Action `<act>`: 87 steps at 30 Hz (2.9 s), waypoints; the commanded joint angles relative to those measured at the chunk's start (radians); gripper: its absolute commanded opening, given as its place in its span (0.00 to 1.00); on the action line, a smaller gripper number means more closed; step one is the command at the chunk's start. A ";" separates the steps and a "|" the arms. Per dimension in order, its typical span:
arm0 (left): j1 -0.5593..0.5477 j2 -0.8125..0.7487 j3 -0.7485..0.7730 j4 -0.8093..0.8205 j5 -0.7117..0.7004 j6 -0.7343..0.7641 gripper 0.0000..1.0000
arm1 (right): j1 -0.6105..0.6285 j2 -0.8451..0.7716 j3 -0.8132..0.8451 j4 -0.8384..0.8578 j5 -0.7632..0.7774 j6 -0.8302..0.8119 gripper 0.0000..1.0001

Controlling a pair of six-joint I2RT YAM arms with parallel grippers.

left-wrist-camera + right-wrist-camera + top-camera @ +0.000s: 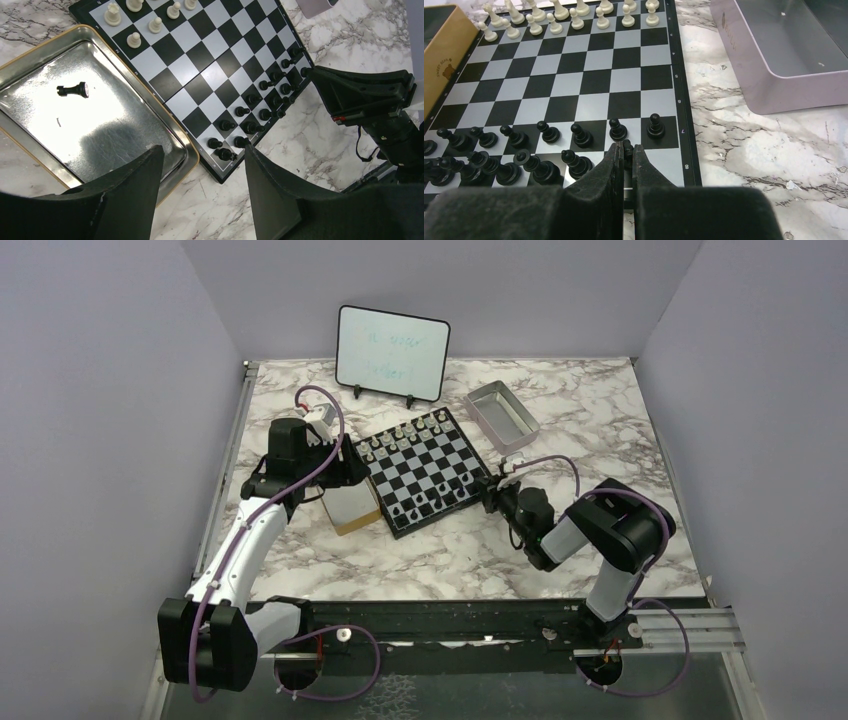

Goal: Set up the chess pieces on the board
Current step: Place the chess piece on the chessboard.

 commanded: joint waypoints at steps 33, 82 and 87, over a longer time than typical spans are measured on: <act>-0.006 -0.002 -0.001 0.015 0.009 0.015 0.65 | 0.018 0.027 0.024 -0.043 -0.074 -0.014 0.12; -0.006 0.125 0.081 -0.105 -0.230 0.032 0.66 | 0.019 -0.519 0.152 -0.692 -0.095 -0.090 0.50; -0.006 0.214 0.162 -0.150 -0.348 0.007 0.61 | 0.019 -0.645 0.199 -0.843 -0.172 -0.172 0.52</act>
